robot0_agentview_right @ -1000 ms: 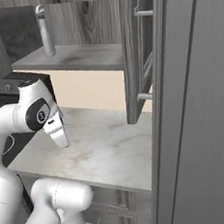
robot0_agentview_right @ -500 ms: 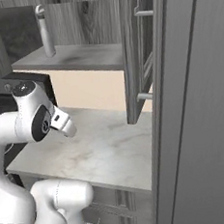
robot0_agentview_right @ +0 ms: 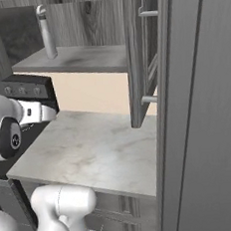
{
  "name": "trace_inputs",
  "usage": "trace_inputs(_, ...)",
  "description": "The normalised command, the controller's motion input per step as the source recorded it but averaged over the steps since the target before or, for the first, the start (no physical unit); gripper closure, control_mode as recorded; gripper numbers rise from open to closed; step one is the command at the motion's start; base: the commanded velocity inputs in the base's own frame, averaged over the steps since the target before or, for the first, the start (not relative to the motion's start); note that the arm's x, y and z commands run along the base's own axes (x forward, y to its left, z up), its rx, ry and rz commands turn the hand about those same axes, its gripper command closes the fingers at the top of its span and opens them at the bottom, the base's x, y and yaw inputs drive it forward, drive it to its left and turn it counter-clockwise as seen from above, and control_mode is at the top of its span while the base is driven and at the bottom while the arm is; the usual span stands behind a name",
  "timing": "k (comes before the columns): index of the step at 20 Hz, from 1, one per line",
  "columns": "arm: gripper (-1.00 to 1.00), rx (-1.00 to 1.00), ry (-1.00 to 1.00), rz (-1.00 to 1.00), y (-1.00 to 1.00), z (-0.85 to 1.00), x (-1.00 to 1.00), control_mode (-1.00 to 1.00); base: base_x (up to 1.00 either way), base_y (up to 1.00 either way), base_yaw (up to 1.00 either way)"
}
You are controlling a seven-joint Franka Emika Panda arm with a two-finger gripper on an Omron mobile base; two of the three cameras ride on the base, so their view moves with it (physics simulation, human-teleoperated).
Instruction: Move the cutting board and knife to the sink. Then move spray from the cabinet to the counter.
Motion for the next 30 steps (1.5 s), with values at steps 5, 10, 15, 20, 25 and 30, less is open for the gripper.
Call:
trace_inputs(5, -1.0, -0.18, -0.07, 0.0, 0.32, 1.0, -0.1, -1.0, 0.0, 0.0, 0.0)
trace_inputs(10, -1.0, 0.23, -0.03, 0.0, -0.17, 0.4, -0.19, -1.0, 0.0, 0.0, 0.0)
trace_inputs(15, -1.0, 0.26, -0.03, 0.0, -0.13, 0.45, -0.12, -1.0, 0.0, 0.0, 0.0)
trace_inputs(20, -1.0, -0.01, -0.12, 0.0, 0.17, 0.38, 0.05, -1.0, 0.0, 0.0, 0.0)
trace_inputs(25, -1.0, 0.0, -0.09, 0.03, 0.08, 0.35, 0.66, -1.0, 0.0, 0.0, 0.0)
trace_inputs(30, -1.0, -0.01, 0.0, 0.15, -0.02, 0.06, 0.93, -1.0, 0.0, 0.0, 0.0)
